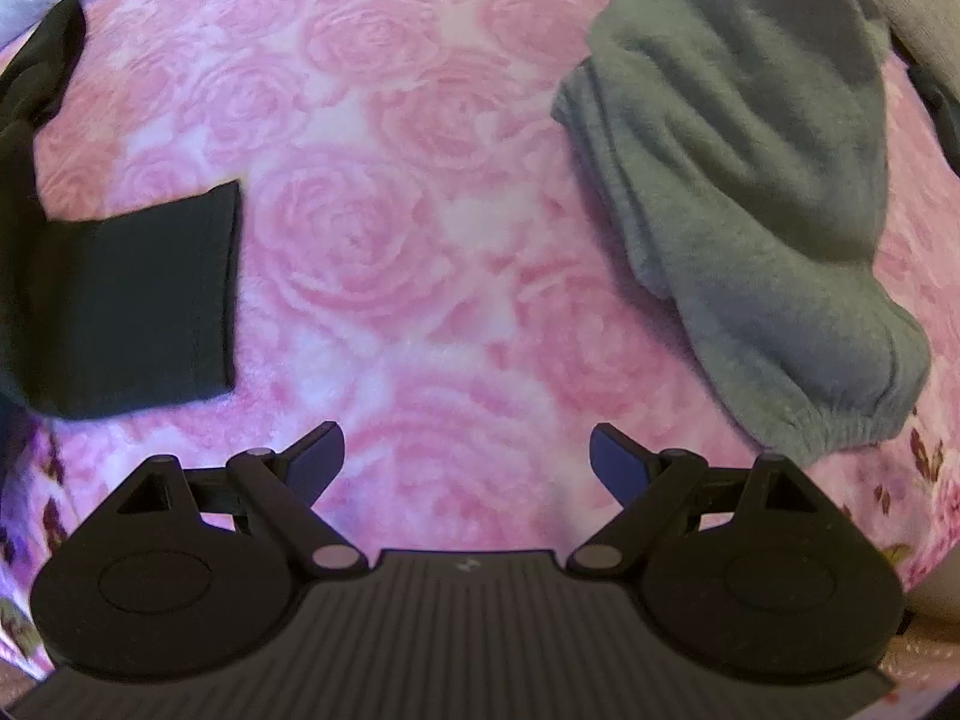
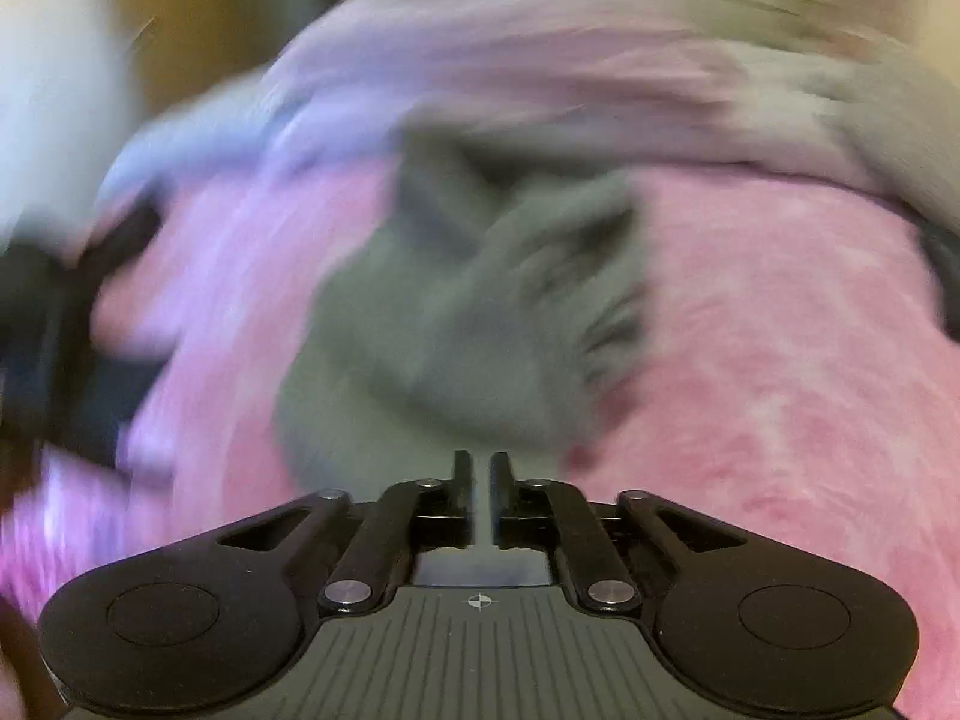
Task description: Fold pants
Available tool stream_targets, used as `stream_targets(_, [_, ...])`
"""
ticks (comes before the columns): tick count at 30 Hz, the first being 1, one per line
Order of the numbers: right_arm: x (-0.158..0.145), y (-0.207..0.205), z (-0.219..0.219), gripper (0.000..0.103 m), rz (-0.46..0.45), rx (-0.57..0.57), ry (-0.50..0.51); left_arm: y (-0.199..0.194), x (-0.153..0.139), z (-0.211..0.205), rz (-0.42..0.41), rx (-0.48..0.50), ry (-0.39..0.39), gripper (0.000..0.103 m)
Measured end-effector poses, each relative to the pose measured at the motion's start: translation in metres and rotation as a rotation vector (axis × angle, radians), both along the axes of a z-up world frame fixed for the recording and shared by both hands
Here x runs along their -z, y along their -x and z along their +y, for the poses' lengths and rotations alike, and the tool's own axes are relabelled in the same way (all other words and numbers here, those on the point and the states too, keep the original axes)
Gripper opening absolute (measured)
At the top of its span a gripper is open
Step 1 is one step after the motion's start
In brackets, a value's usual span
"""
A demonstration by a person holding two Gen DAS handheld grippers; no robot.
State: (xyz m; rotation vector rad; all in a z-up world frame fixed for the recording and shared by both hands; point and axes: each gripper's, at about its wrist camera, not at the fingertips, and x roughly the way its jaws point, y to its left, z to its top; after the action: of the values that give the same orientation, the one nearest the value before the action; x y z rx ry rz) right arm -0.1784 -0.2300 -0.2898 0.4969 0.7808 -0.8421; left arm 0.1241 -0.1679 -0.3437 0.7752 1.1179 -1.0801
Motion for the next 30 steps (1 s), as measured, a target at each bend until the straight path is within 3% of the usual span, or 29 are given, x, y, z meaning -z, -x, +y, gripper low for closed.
stream_targets(3, [0.043,-0.036,0.021,0.042,0.083,-0.225,-0.04,-0.002,0.006,0.008,-0.022,-0.041,-0.01,0.087])
stream_targets(6, [0.09,-0.067,0.042,0.045,0.209,-0.425,0.05,-0.002,0.018,0.016,-0.043,-0.073,-0.039,0.087])
stream_targets(8, [0.122,-0.084,0.058,0.048,0.349,-0.528,0.158,0.002,0.026,0.02,-0.048,-0.097,-0.06,0.087])
stream_targets(9, [0.126,-0.082,0.062,0.034,0.329,-0.561,0.217,0.004,0.029,0.022,-0.047,-0.106,-0.068,0.087])
stream_targets(10, [0.123,-0.078,0.057,0.01,0.29,-0.54,0.207,0.007,0.03,0.024,-0.047,-0.114,-0.074,0.087])
stream_targets(12, [0.097,-0.056,0.028,0.01,0.104,-0.342,0.066,0.014,0.029,0.027,-0.038,-0.12,-0.074,0.087])
stream_targets(14, [0.064,-0.007,-0.009,0.009,-0.182,-0.101,-0.09,0.021,0.027,0.028,-0.034,-0.122,-0.076,0.087])
stream_targets(18, [0.022,0.077,-0.058,0.009,-0.468,0.22,-0.231,0.036,0.017,0.021,-0.019,-0.127,-0.052,0.086])
stream_targets(20, [0.011,0.109,-0.073,0.009,-0.557,0.316,-0.269,0.045,0.012,0.015,-0.017,-0.12,-0.037,0.086])
stream_targets(23, [0.002,0.13,-0.093,0.009,-0.597,0.393,-0.28,0.055,0.003,0.003,-0.012,-0.113,-0.014,0.086])
stream_targets(26, [-0.016,0.153,-0.107,0.01,-0.583,0.38,-0.27,0.067,-0.007,-0.009,-0.011,-0.106,0.01,0.086])
stream_targets(28, [-0.024,0.156,-0.102,0.01,-0.531,0.28,-0.265,0.073,-0.012,-0.015,-0.01,-0.104,0.023,0.086])
stream_targets(30, [-0.018,0.138,-0.093,0.011,-0.467,0.048,-0.369,0.08,-0.018,-0.021,0.001,-0.111,0.037,0.086])
